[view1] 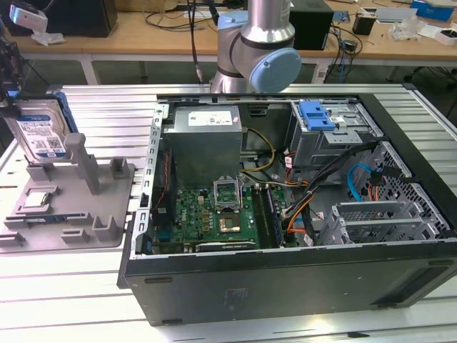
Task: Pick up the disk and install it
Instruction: 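Pick up the disk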
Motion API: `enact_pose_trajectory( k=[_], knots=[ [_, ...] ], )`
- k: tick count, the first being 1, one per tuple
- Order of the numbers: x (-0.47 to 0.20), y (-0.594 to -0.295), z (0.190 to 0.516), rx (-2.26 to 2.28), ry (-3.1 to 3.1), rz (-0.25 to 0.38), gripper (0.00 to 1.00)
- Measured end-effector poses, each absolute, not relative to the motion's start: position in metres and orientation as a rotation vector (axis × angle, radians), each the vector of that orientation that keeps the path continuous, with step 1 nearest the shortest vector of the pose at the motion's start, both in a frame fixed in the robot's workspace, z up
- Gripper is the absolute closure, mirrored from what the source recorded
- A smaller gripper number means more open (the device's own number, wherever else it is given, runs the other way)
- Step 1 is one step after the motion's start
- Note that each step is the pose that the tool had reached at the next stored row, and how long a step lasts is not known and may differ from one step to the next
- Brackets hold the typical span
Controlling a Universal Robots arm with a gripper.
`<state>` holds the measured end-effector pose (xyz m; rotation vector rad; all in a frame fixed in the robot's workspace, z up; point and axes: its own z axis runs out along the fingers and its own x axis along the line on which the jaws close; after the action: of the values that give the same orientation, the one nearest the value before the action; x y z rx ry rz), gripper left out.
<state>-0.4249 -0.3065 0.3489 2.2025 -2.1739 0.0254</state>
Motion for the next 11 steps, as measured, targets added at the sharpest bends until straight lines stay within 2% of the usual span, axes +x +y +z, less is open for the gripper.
enact_pose_trajectory(
  k=[11],
  knots=[
    [-0.425,-0.307,0.391,2.203,-2.174,0.025,0.63]
  ],
)
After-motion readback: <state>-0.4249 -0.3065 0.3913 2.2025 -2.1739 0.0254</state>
